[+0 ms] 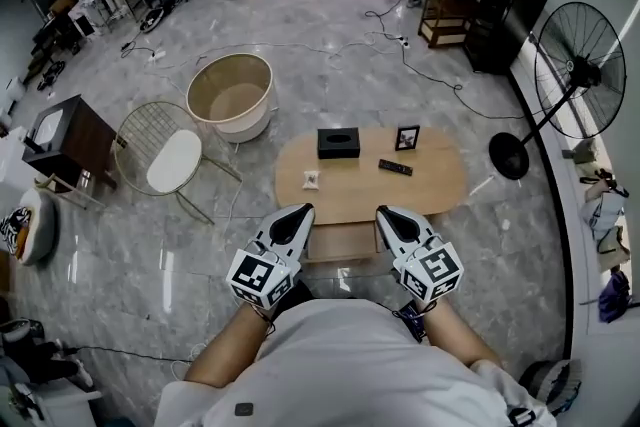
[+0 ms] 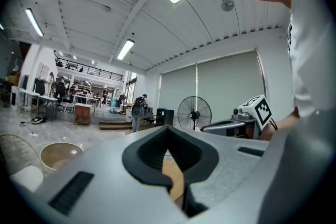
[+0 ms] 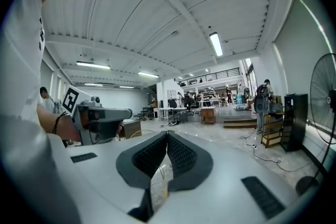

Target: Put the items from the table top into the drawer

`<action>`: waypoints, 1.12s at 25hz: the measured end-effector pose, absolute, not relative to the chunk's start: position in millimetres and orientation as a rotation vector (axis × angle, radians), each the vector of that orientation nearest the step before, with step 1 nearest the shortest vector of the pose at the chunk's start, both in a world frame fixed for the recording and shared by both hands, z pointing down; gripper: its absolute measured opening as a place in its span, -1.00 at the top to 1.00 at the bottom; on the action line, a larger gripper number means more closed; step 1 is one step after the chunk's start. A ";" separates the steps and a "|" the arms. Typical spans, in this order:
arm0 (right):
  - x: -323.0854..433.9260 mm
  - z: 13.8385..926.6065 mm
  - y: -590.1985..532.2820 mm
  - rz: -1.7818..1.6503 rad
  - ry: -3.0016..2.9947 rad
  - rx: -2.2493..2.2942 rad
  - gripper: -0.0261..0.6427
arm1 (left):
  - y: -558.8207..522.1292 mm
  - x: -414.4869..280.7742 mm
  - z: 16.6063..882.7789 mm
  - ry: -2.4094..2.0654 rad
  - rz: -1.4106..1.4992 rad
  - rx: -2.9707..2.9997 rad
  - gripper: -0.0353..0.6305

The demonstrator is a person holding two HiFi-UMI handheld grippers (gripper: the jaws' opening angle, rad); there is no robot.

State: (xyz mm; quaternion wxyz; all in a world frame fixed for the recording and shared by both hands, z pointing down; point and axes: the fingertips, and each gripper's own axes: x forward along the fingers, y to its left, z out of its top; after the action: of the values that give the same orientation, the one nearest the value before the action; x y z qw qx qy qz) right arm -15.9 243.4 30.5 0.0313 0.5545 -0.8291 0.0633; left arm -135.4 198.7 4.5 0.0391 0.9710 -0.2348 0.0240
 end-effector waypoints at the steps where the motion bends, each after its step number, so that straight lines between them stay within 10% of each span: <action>1: -15.1 31.1 238.6 0.196 -2.546 1.721 0.84 | 192.9 -134.3 5.6 -0.707 0.073 2.979 0.87; 28: -77.7 70.0 -1.2 0.417 -2.311 1.917 0.82 | -49.0 -178.1 46.0 -0.341 0.181 2.982 0.87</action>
State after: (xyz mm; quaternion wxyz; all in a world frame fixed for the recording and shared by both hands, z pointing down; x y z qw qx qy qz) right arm -77.7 -1.2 70.0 0.0551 0.6314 -0.7612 0.1374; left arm -178.1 -49.0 46.0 0.0671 0.9895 -0.1132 0.0602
